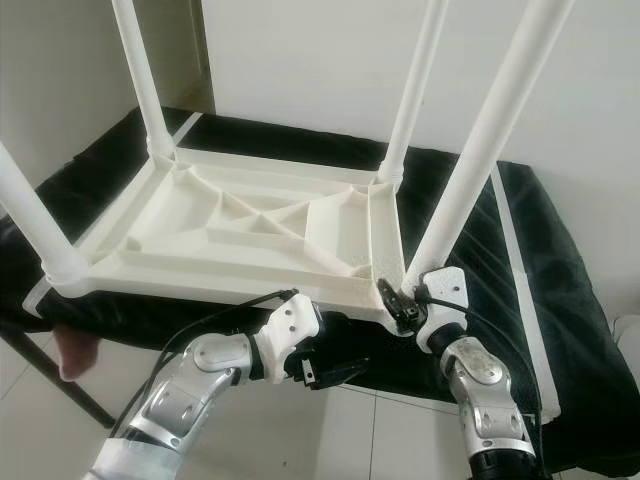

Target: Building children table

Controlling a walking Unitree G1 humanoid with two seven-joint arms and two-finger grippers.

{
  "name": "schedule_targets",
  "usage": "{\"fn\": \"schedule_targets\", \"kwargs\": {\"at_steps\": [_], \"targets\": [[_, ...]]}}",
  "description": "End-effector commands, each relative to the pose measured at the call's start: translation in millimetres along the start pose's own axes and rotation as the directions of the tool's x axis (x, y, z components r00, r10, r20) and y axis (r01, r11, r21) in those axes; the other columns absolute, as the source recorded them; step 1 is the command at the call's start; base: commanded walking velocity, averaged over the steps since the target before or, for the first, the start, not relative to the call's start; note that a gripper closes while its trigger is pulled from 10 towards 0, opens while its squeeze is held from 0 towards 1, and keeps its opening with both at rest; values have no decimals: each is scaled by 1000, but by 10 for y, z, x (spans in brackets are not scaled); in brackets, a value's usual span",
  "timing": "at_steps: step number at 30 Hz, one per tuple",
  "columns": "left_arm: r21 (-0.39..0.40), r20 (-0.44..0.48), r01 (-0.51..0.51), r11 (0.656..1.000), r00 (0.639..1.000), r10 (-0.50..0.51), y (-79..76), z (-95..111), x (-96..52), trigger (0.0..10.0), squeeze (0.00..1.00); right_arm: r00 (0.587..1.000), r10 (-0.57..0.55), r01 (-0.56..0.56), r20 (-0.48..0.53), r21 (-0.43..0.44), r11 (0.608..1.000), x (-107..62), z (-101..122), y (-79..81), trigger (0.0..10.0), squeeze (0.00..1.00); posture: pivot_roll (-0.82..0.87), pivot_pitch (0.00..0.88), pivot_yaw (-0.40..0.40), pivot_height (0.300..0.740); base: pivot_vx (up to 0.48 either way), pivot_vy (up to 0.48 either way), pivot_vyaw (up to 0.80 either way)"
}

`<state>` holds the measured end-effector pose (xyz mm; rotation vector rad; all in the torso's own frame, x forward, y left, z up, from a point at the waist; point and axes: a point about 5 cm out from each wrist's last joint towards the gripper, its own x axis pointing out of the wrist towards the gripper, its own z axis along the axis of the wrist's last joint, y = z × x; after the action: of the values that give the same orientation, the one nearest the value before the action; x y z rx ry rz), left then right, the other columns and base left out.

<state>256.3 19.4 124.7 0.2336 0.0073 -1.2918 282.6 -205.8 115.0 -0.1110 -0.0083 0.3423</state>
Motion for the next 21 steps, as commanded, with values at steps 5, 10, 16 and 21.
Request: {"fn": "schedule_targets", "kwargs": {"at_steps": [5,10,16,21], "targets": [[-6,-5,-55,998,998,55,20,-9,-13,10000,0,999,28,-28,-24,-4,1000,-19,-66,22,0,0,27,11,-52,740,0,0,0],[-4,-6,-54,999,999,53,21,-9,-11,10000,0,999,25,-23,-45,33,999,-29,-103,37,10000,0,25,11,-50,740,0,0,0],[-3,-5,-53,999,999,53,16,-4,-12,10000,0,995,-94,96,-34,77,992,-3,-91,49,10000,0,27,12,-54,740,0,0,0],[-7,-4,-56,998,998,56,11,-4,-13,10000,0,970,-236,240,-49,110,964,3,-114,135,10000,0,28,12,-59,740,0,0,0]]}}
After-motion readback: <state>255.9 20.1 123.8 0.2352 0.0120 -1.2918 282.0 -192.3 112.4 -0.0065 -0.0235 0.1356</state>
